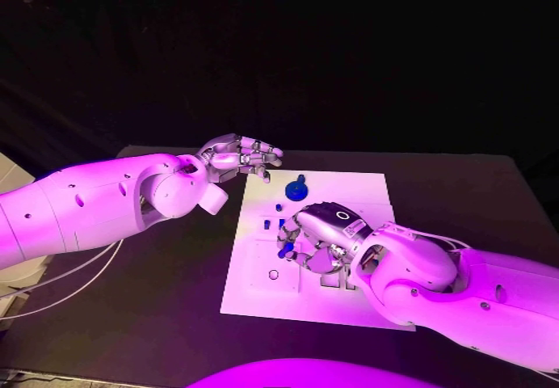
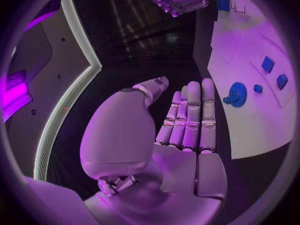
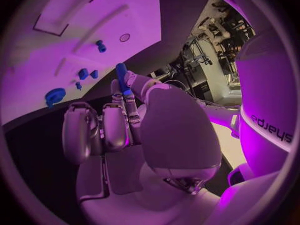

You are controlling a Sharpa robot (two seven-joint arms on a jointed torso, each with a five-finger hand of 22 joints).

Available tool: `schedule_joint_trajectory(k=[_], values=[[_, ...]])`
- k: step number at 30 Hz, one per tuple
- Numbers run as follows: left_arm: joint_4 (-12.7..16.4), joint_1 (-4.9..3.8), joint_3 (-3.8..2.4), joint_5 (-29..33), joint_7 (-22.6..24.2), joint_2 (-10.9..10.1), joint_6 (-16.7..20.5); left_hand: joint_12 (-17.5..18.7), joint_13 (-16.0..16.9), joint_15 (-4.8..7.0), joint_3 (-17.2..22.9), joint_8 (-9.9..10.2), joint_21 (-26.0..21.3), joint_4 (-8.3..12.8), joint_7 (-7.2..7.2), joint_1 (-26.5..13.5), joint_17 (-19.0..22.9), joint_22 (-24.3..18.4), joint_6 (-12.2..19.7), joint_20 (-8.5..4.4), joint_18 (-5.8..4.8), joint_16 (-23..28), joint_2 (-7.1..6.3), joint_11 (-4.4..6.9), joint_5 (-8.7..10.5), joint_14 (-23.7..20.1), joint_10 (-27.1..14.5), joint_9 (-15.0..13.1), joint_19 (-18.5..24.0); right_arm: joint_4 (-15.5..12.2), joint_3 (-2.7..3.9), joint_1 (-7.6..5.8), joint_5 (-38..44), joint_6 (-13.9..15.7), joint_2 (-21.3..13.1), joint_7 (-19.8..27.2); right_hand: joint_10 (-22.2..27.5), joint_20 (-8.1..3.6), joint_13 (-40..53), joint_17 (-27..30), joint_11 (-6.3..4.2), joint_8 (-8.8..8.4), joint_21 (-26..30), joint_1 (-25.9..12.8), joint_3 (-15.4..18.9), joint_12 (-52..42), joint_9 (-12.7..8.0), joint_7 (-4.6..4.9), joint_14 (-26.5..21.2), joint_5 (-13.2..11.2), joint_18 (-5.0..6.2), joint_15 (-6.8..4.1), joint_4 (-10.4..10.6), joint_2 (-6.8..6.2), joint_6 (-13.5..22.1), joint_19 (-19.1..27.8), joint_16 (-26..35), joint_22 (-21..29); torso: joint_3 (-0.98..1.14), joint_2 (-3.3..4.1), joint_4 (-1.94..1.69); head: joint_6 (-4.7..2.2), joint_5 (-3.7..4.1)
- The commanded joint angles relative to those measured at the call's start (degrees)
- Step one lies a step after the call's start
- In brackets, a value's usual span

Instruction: Assemble the parts on the task board

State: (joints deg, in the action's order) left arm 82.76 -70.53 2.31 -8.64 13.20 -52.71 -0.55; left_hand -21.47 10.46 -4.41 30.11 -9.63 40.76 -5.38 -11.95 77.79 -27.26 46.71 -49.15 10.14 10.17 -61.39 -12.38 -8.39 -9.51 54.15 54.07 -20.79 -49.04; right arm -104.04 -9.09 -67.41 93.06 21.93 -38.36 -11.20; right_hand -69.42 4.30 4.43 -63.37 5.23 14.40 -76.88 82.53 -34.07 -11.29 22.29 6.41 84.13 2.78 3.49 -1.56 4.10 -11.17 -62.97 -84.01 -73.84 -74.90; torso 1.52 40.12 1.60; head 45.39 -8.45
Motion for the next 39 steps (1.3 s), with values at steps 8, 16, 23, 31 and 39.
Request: schedule_joint_trajectory(k=[8,16,23,31,39], values=[[0.0,0.09,-0.05,0.7,0.2,0.3,-1.5,-0.3,-0.1,-0.17,-0.3,-0.3,-0.3,0.0,-0.17,0.1,0.1,-0.1,0.4,0.09,0.32,0.2,0.26,-0.09,-0.13,-0.2,-0.5,0.1,-0.5,3.4,-0.12,3.58,0.7,-0.4,3.5,2.7,-2.9,-0.27,1.7,0.2,-2.62,-0.20,0.5,1.9,-0.1,-0.2,0.1,0.48,0.9,0.2,-0.60,-0.32,-0.3,1.12,0.1,-0.9,0.0,-8.6,-0.07,0.05,-0.02,0.18,-0.98],[0.0,0.12,-0.05,0.7,0.2,0.3,-1.6,-0.3,-0.1,-0.17,-0.3,-0.3,-0.3,0.0,-0.17,0.1,0.1,-0.1,0.4,0.09,0.32,0.2,0.26,-0.09,-0.13,-0.2,-0.5,0.1,-0.5,5.4,-0.32,4.93,1.8,-1.4,4.7,2.5,-2.9,-0.27,1.8,0.2,-2.60,-0.21,0.4,2.0,-0.1,-0.2,0.1,0.50,0.9,0.2,-0.61,-0.31,-0.4,1.12,0.1,-0.9,0.1,-8.6,-0.05,0.09,0.00,0.61,-1.38],[0.1,0.12,-0.05,0.7,0.1,0.2,-1.6,-0.3,-0.1,-0.17,-0.3,-0.3,-0.3,0.0,-0.17,0.1,0.1,-0.1,0.4,0.09,0.32,0.2,0.26,-0.09,-0.13,-0.2,-0.5,0.1,-0.5,6.2,-0.39,5.16,3.2,-2.2,5.1,1.9,-2.9,-0.26,1.8,0.2,-2.59,-0.21,0.4,2.0,-0.1,-0.2,0.1,0.52,0.9,0.3,-0.62,-0.29,-0.5,1.12,0.1,-0.9,0.0,-8.6,-0.09,0.06,0.08,0.78,-1.52],[0.1,0.12,-0.05,0.7,0.1,0.2,-1.6,-0.3,-0.1,-0.17,-0.3,-0.3,-0.3,0.0,-0.17,0.1,0.1,-0.1,0.4,0.09,0.32,0.2,0.26,-0.09,-0.13,-0.2,-0.5,0.1,-0.5,6.8,-0.53,5.21,5.4,-3.3,5.7,1.0,-2.9,-0.25,1.8,0.2,-2.57,-0.21,0.4,1.9,-0.2,-0.1,0.1,0.54,0.9,0.3,-0.61,-0.28,-0.5,1.11,0.1,-0.9,0.0,-8.6,-0.08,0.05,0.03,0.88,-1.56],[0.1,0.12,-0.05,0.7,0.0,0.1,-1.6,-0.4,-0.1,-0.19,-0.4,-0.3,-0.5,-0.1,-0.17,0.1,0.1,-0.2,0.5,0.10,0.31,0.2,0.28,-0.10,-0.13,-0.2,-0.5,0.1,-0.6,7.6,-0.74,5.40,7.3,-5.5,6.6,0.4,-2.9,-0.25,1.8,0.2,-2.57,-0.21,0.4,1.9,-0.2,-0.1,0.1,0.55,0.9,0.3,-0.62,-0.27,-0.6,1.10,0.1,-0.9,0.0,-8.6,-0.07,0.08,0.02,1.01,-1.71]])
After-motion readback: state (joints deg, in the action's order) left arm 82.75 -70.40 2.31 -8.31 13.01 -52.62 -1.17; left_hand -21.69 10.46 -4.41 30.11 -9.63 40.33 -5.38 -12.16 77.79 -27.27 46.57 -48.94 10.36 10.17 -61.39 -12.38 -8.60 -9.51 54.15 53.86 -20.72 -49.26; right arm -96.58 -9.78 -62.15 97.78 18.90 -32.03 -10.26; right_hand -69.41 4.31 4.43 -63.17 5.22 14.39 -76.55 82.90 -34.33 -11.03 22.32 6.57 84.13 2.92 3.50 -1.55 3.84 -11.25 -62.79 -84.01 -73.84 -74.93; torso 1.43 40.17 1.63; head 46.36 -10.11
